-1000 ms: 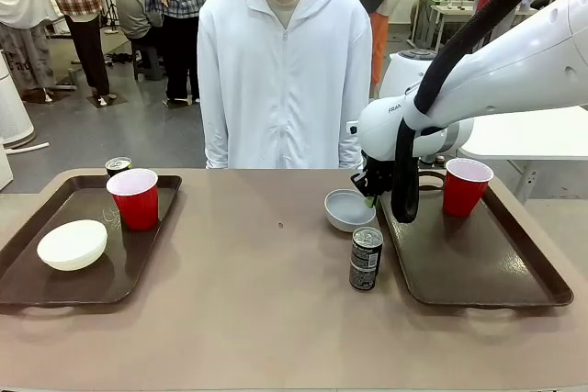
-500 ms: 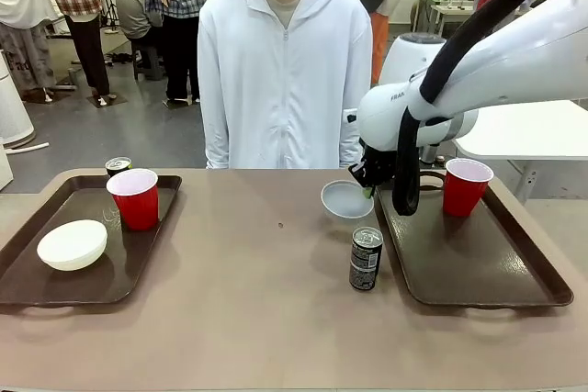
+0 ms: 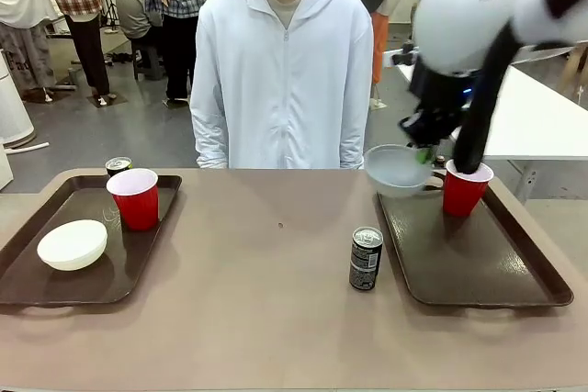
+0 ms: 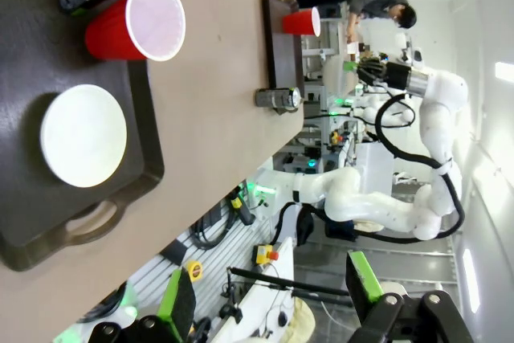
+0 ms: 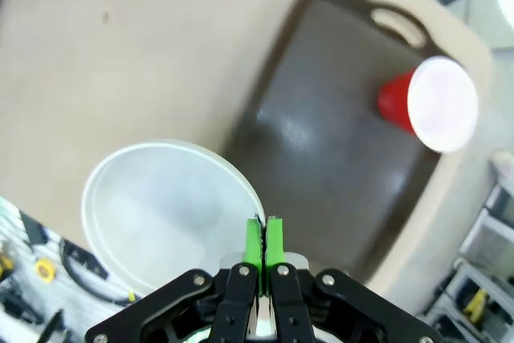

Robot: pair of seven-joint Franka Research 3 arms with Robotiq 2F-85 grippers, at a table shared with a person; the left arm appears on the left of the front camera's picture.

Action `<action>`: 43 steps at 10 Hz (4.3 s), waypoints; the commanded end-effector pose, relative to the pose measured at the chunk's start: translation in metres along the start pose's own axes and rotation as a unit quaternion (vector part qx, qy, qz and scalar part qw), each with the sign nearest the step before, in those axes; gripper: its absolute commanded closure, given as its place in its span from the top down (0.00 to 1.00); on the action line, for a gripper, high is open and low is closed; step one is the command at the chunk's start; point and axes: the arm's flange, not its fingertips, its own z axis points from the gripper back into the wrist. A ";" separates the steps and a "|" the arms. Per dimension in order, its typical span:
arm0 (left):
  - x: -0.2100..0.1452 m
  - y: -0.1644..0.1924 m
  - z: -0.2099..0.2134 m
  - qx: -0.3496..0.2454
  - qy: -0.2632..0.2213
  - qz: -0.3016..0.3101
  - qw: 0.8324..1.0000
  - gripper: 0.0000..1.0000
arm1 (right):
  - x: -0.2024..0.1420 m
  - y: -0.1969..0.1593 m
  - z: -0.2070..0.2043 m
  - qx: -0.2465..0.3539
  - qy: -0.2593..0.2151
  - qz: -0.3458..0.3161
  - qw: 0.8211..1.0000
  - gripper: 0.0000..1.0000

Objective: Prepare tableware on both trays.
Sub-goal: Pick up a Picnic Bowl from the table and place it on a Handle tray.

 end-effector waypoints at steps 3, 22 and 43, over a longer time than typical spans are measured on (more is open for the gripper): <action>0.000 -0.004 0.002 -0.007 -0.004 0.004 1.000 1.00 | -0.072 -0.062 -0.018 0.007 0.022 -0.041 0.999 0.00; 0.000 -0.004 0.002 -0.007 -0.004 0.004 1.000 1.00 | -0.070 -0.115 -0.177 0.070 0.031 -0.065 0.995 0.02; 0.000 -0.004 0.002 -0.007 -0.004 0.004 1.000 1.00 | -0.125 -0.082 0.011 0.090 0.065 -0.054 0.992 1.00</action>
